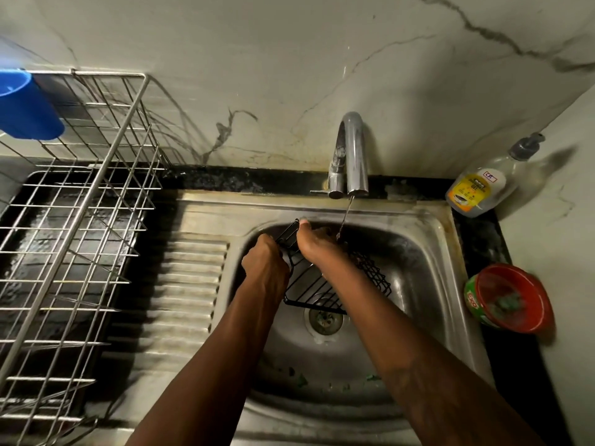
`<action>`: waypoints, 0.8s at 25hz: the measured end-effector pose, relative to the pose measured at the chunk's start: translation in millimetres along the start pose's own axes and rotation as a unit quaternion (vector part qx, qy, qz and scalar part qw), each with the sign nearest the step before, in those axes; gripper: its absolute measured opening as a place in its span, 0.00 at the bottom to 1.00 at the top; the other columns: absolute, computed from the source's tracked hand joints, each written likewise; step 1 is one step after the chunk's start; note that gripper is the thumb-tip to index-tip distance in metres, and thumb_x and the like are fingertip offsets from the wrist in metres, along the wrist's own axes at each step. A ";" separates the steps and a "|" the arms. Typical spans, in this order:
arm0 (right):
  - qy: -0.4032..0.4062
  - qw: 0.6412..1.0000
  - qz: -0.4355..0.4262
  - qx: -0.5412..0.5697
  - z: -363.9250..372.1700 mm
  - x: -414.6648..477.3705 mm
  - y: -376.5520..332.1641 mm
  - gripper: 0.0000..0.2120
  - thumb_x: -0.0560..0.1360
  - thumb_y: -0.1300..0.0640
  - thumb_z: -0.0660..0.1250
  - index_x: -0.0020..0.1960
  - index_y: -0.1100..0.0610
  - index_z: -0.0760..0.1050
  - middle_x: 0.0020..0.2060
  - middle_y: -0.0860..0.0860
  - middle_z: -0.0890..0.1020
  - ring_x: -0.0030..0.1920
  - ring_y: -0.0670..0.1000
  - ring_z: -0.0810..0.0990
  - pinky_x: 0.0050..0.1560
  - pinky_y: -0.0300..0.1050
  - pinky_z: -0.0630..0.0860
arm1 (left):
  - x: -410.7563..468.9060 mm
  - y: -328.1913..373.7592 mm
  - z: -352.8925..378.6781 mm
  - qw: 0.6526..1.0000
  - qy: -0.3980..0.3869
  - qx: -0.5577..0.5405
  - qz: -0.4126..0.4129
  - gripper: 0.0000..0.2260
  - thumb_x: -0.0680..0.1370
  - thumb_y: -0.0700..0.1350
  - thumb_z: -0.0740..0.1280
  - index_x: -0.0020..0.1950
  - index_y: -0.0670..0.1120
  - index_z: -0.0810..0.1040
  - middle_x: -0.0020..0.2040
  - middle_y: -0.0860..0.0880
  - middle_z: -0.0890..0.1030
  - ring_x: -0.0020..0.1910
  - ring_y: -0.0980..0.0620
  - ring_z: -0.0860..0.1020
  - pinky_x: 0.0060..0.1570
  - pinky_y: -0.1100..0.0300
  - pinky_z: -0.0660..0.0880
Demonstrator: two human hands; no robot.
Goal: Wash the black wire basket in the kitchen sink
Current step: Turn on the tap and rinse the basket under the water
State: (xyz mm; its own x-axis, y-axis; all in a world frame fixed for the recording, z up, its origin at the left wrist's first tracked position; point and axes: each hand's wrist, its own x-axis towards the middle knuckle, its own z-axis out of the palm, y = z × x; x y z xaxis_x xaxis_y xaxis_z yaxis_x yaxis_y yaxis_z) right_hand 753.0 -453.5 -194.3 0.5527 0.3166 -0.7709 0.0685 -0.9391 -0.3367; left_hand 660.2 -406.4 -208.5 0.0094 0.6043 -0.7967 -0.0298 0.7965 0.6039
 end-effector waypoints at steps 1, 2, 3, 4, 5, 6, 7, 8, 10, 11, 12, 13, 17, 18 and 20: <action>0.013 1.000 -0.014 0.007 5.9 -1.7 -3.2 0.40 0.81 0.32 0.40 0.83 0.57 0.45 0.82 0.60 0.45 0.81 0.64 0.44 0.77 0.68 0.43 | 3.2 -3.8 -3.9 1.000 -0.004 -0.019 -0.011 0.17 0.81 0.47 0.62 0.68 0.42 0.76 0.43 0.50 0.77 0.37 0.52 0.76 0.32 0.58 0.76; 0.007 1.000 -0.013 0.025 5.4 -1.1 1.2 0.40 0.80 0.32 0.40 0.82 0.58 0.49 0.81 0.61 0.49 0.80 0.64 0.48 0.77 0.68 0.46 | 6.0 -7.6 -6.5 1.000 0.001 -0.011 -0.009 0.17 0.81 0.47 0.63 0.67 0.41 0.76 0.43 0.49 0.78 0.36 0.52 0.77 0.33 0.58 0.75; -0.002 0.999 0.002 0.047 2.3 8.4 13.6 0.40 0.80 0.32 0.41 0.79 0.59 0.57 0.78 0.62 0.59 0.78 0.63 0.59 0.77 0.63 0.53 | 8.1 -9.8 -4.8 1.000 0.014 -0.014 -0.008 0.16 0.80 0.47 0.65 0.65 0.42 0.78 0.42 0.49 0.79 0.34 0.52 0.77 0.32 0.59 0.75; 0.010 0.997 0.012 0.081 -2.6 18.4 27.0 0.36 0.81 0.34 0.43 0.72 0.61 0.68 0.70 0.63 0.70 0.70 0.60 0.70 0.73 0.58 0.62 | 2.2 -10.1 -2.4 0.999 0.039 -0.015 -0.010 0.14 0.78 0.48 0.68 0.60 0.43 0.79 0.41 0.48 0.81 0.31 0.52 0.77 0.30 0.61 0.74; 0.044 0.994 0.033 0.095 -6.7 39.6 41.7 0.32 0.82 0.37 0.44 0.62 0.61 0.73 0.61 0.62 0.75 0.62 0.58 0.75 0.69 0.54 0.67 | -0.1 -9.9 1.4 0.998 0.061 -0.016 0.000 0.14 0.76 0.50 0.71 0.56 0.43 0.80 0.42 0.47 0.82 0.30 0.52 0.77 0.29 0.61 0.74; 0.080 0.990 0.053 0.105 -8.3 62.8 55.8 0.32 0.81 0.37 0.45 0.59 0.62 0.74 0.61 0.62 0.75 0.61 0.59 0.76 0.70 0.56 0.67 | 1.1 -10.1 6.1 0.997 0.076 -0.011 0.003 0.16 0.74 0.51 0.72 0.55 0.42 0.80 0.44 0.46 0.83 0.31 0.51 0.78 0.29 0.60 0.75; 0.099 0.985 0.080 0.116 -7.3 76.1 62.9 0.37 0.79 0.36 0.44 0.65 0.64 0.73 0.66 0.64 0.74 0.66 0.61 0.73 0.73 0.60 0.64 | 0.8 -10.7 9.2 0.996 0.083 0.000 0.015 0.19 0.71 0.53 0.73 0.55 0.42 0.81 0.48 0.44 0.84 0.34 0.49 0.82 0.31 0.58 0.78; 0.104 0.984 0.085 0.119 -4.0 71.1 58.9 0.42 0.77 0.32 0.41 0.73 0.63 0.69 0.71 0.64 0.70 0.71 0.63 0.69 0.75 0.63 0.60 | -1.2 -10.2 11.2 0.995 0.096 0.005 0.018 0.22 0.69 0.55 0.73 0.56 0.41 0.81 0.52 0.42 0.85 0.40 0.46 0.84 0.34 0.54 0.81; 0.072 0.984 0.055 0.151 7.6 35.1 30.9 0.44 0.77 0.29 0.39 0.82 0.58 0.55 0.80 0.60 0.57 0.79 0.62 0.57 0.78 0.65 0.51 | 2.4 -11.4 9.8 0.993 0.113 0.023 0.029 0.26 0.69 0.55 0.74 0.59 0.39 0.81 0.56 0.40 0.84 0.46 0.44 0.84 0.44 0.49 0.83; 0.062 0.987 0.027 0.149 8.9 12.5 15.9 0.42 0.79 0.30 0.39 0.83 0.56 0.47 0.82 0.56 0.50 0.81 0.60 0.49 0.78 0.66 0.45 | 3.4 -12.3 9.8 0.992 0.119 0.027 0.034 0.25 0.70 0.54 0.74 0.60 0.38 0.80 0.56 0.41 0.83 0.45 0.44 0.83 0.45 0.49 0.83; 0.051 0.989 -0.004 0.137 9.1 -3.7 6.4 0.39 0.81 0.32 0.40 0.83 0.55 0.43 0.82 0.54 0.44 0.82 0.58 0.44 0.78 0.67 0.41 | 0.0 -12.6 7.6 0.991 0.124 0.023 0.036 0.25 0.72 0.54 0.74 0.60 0.38 0.79 0.56 0.41 0.82 0.43 0.44 0.83 0.44 0.50 0.84; 0.072 0.990 -0.035 0.117 15.0 -3.2 6.8 0.38 0.82 0.33 0.39 0.83 0.55 0.41 0.82 0.53 0.42 0.82 0.56 0.42 0.77 0.67 0.40 | -0.8 -14.4 4.5 0.992 0.123 0.019 0.036 0.25 0.73 0.54 0.74 0.61 0.38 0.79 0.55 0.42 0.82 0.40 0.45 0.82 0.39 0.52 0.83; 0.135 0.980 0.016 0.146 22.8 59.9 47.5 0.51 0.72 0.21 0.38 0.80 0.56 0.58 0.78 0.56 0.62 0.77 0.61 0.60 0.76 0.68 0.53 | -2.8 -25.8 -5.5 0.993 0.113 0.014 0.024 0.22 0.73 0.57 0.73 0.54 0.39 0.82 0.46 0.42 0.84 0.31 0.48 0.78 0.25 0.61 0.71; 0.137 0.974 0.051 0.175 21.5 77.1 57.2 0.51 0.71 0.21 0.40 0.79 0.58 0.61 0.76 0.59 0.64 0.76 0.62 0.61 0.76 0.67 0.53 | -5.7 -27.2 -6.9 0.994 0.107 0.011 0.028 0.21 0.73 0.57 0.73 0.53 0.39 0.83 0.45 0.42 0.85 0.33 0.48 0.79 0.25 0.61 0.71; 0.139 0.968 0.096 0.186 11.1 81.2 65.5 0.48 0.75 0.26 0.42 0.80 0.60 0.55 0.79 0.61 0.58 0.79 0.63 0.56 0.78 0.65 0.51 | -5.6 -29.7 -5.1 0.993 0.113 0.012 0.033 0.21 0.74 0.57 0.74 0.52 0.38 0.81 0.44 0.42 0.84 0.38 0.46 0.81 0.26 0.58 0.72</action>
State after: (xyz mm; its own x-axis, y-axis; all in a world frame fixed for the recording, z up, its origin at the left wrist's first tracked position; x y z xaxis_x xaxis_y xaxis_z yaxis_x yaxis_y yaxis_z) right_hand 793.2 -487.8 -284.9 0.7311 0.0451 -0.6808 -0.3325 -0.8478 -0.4132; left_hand 656.0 -433.5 -222.1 -0.2173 0.6379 -0.7388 0.0013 0.7571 0.6533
